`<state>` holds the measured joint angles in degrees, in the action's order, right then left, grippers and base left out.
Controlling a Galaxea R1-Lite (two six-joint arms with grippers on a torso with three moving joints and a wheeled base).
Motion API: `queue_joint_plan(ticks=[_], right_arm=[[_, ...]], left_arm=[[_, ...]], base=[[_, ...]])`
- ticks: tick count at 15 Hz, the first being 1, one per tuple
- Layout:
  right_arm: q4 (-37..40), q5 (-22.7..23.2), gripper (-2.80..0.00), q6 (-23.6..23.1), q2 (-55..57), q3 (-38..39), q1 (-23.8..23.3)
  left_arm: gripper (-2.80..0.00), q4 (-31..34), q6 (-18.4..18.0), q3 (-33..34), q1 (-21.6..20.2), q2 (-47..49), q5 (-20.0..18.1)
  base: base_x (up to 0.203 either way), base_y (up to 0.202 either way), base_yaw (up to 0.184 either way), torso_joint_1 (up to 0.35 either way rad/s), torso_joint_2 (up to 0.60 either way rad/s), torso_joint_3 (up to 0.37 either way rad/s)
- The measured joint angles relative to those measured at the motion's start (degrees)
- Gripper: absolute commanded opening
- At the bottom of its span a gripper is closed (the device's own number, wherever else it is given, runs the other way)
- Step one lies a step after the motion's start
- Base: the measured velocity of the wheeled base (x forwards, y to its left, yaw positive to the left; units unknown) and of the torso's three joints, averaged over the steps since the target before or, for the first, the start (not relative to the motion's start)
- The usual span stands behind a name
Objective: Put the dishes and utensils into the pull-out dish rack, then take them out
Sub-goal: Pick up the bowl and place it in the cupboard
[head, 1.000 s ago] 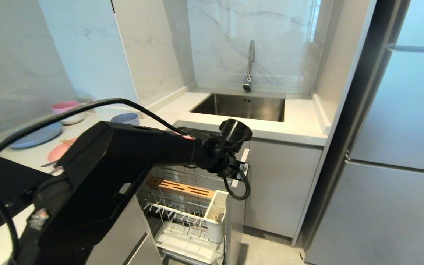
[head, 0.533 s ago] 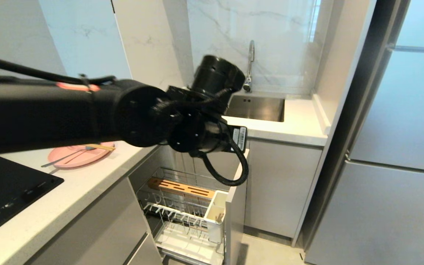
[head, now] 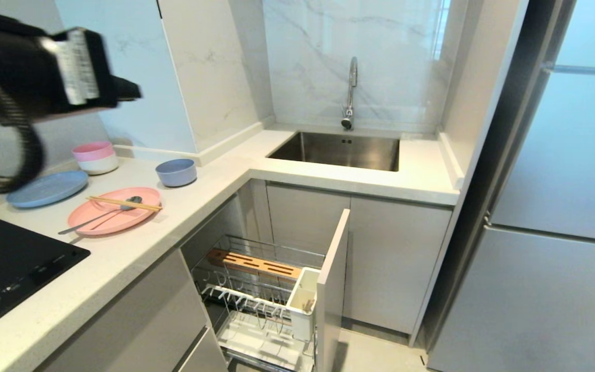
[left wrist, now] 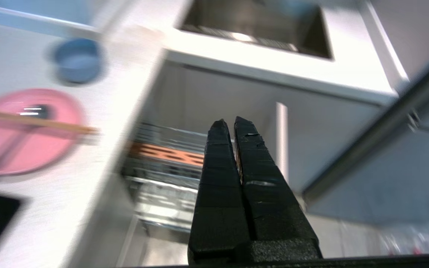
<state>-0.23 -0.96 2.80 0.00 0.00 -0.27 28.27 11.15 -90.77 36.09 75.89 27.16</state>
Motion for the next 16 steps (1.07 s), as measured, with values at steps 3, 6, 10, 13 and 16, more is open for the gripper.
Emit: queue_joint_plan(ticks=[3,6,10,13,16], right_arm=[[-0.01,0.00,-2.80,0.00,0.00,0.00,0.00],[-0.01,0.01,-2.80,0.00,0.00,0.00,0.00],[-0.01,0.02,-2.80,-0.02,0.00,0.00,0.00],[-0.01,0.00,-2.80,0.00,0.00,0.00,0.00],[-0.01,0.00,-2.80,0.00,0.00,0.00,0.00]], left_arm=[[-2.80,0.37,-3.18,7.73,-13.37,-12.33,-8.95],[-2.80,-1.39,-6.89,16.52,-24.56,-24.00,-16.73],[-2.80,-12.75,-13.17,36.52,-32.68,-39.70,-21.16],[-2.80,-27.65,-15.87,54.29,-36.10,-51.14,-22.13],[-2.80,-41.94,-17.52,68.41,-37.34,-60.43,-22.80]], base=[[0.000,0.000,0.000,0.000,0.00,0.000],[0.000,0.000,0.000,0.000,0.00,0.000],[0.000,0.000,0.000,0.000,0.00,0.000],[0.000,0.000,0.000,0.000,0.00,0.000],[0.000,0.000,0.000,0.000,0.00,0.000]])
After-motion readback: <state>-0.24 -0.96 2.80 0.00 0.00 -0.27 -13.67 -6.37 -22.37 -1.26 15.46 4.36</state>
